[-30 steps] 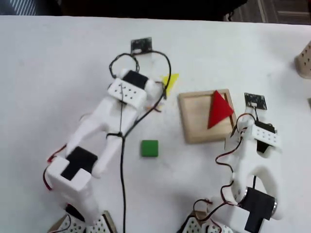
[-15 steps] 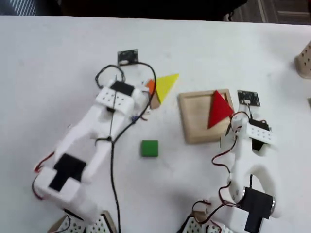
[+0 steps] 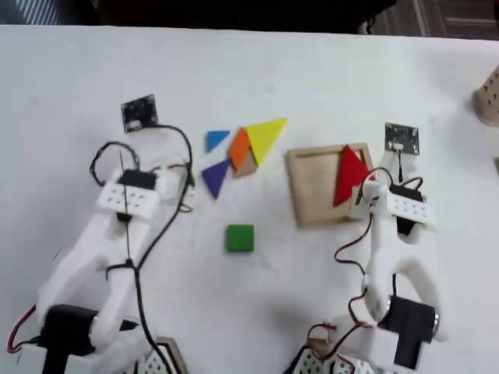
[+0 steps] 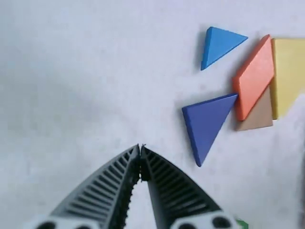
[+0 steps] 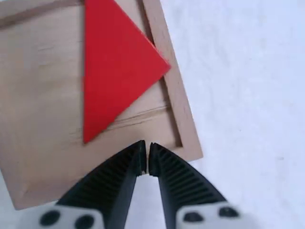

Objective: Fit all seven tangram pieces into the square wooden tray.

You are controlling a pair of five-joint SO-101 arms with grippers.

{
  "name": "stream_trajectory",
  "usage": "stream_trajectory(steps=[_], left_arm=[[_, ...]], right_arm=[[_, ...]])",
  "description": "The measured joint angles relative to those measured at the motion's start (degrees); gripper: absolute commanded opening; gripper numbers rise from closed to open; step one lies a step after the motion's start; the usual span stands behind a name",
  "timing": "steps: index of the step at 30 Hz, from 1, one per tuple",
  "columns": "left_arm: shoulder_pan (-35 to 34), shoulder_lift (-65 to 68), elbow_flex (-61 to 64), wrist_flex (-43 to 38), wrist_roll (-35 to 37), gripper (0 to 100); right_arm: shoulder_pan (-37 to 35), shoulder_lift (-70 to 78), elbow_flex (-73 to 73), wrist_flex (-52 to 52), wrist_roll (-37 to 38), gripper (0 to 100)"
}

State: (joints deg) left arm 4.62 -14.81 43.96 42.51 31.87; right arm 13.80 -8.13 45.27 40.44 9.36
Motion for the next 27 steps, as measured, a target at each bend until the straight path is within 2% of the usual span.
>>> stream_trajectory(steps=[5,11,15,20,27], left_arm=[[-2.02,-0.35,5.01,-6.77,-7.38,2],[-1.85,-0.35,6.33,-10.73,-8.26,2],[-1.93,-0.35,6.33,-10.81,-8.53,2],[-1.93,-0.35,6.33,-10.81,-8.62,2],[-2.02,-0.35,6.33,-10.81,-8.62,2]], right_arm=[[-0.26,8.0,-5.36,0.18,3.78,1.9],[-0.09,13.54,-12.92,7.03,4.57,1.9],[-1.49,13.63,-13.54,10.46,8.18,1.9],[-4.84,9.76,-9.14,10.81,11.96,1.9],[-7.56,-3.6,4.75,5.98,14.86,1.9]])
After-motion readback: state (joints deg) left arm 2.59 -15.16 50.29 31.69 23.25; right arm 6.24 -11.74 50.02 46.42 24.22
